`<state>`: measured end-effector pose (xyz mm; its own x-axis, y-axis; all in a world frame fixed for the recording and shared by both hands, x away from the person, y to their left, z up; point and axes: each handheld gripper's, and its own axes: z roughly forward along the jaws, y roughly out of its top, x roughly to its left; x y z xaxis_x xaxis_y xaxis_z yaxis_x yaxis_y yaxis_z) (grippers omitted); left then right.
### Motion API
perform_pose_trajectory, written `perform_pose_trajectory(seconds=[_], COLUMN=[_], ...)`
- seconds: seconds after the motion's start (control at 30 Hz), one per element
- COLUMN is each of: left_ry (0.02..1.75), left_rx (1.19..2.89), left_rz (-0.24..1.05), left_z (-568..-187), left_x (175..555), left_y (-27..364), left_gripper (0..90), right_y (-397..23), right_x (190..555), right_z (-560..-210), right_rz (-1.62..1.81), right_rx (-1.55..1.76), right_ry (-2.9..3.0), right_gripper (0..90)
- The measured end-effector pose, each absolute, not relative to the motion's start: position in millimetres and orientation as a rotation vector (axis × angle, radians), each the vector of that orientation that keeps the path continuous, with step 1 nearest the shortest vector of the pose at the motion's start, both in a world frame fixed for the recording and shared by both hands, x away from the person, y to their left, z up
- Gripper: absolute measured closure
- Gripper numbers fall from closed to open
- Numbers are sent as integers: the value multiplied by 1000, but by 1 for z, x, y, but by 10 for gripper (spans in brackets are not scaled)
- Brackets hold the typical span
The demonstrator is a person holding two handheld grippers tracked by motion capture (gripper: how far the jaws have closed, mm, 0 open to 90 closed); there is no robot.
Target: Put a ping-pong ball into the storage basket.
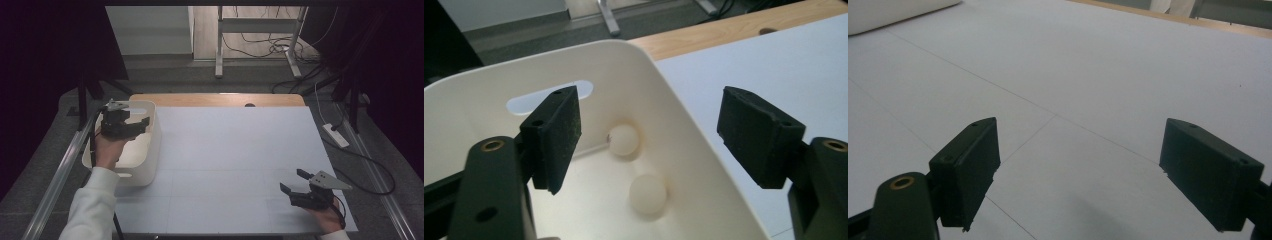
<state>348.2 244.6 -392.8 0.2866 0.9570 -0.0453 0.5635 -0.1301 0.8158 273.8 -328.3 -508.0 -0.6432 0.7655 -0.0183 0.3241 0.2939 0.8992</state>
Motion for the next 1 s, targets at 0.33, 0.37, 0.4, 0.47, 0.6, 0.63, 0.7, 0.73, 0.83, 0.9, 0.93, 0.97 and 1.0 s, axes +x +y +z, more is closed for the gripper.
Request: perform_pose_trajectory(seconds=[0.33,0.37,0.4,0.47,0.6,0.63,0.7,0.73,0.83,0.9,0.93,0.97,1.0], left_ry=[1278,1266,1254,1231,1166,1156,1127,1127,1086,1069,1063,1056,1048], left_rx=[1742,1741,1741,1736,1743,1744,1746,1746,1754,1760,1759,1758,1759], left_rz=[618,616,616,608,589,585,577,577,563,554,546,540,534], left_z=[-381,-379,-378,-375,-371,-371,-369,-369,-368,-369,-369,-370,-370], left_x=[333,331,329,326,317,316,312,312,307,305,304,302,301], left_y=[241,239,237,234,223,221,215,215,207,202,200,198,196], left_gripper=[239,239,238,238,237,237,236,236,235,234,234,233,234], right_y=[-328,-328,-328,-328,-328,-328,-328,-328,-328,-328,-328,-328,-328], right_x=[274,274,274,274,274,274,274,274,274,273,274,274,273], right_z=[-508,-508,-508,-508,-508,-508,-508,-508,-508,-508,-508,-508,-508], right_rz=[1313,1313,1313,1313,1312,1312,1312,1312,1312,1308,1307,1307,1307], right_rx=[972,972,973,973,971,971,972,972,973,973,972,973,973], right_ry=[2121,2120,2119,2119,2119,2118,2117,2117,2117,2118,2117,2117,2117], right_gripper=[164,164,164,164,164,164,164,164,164,164,163,164,164])
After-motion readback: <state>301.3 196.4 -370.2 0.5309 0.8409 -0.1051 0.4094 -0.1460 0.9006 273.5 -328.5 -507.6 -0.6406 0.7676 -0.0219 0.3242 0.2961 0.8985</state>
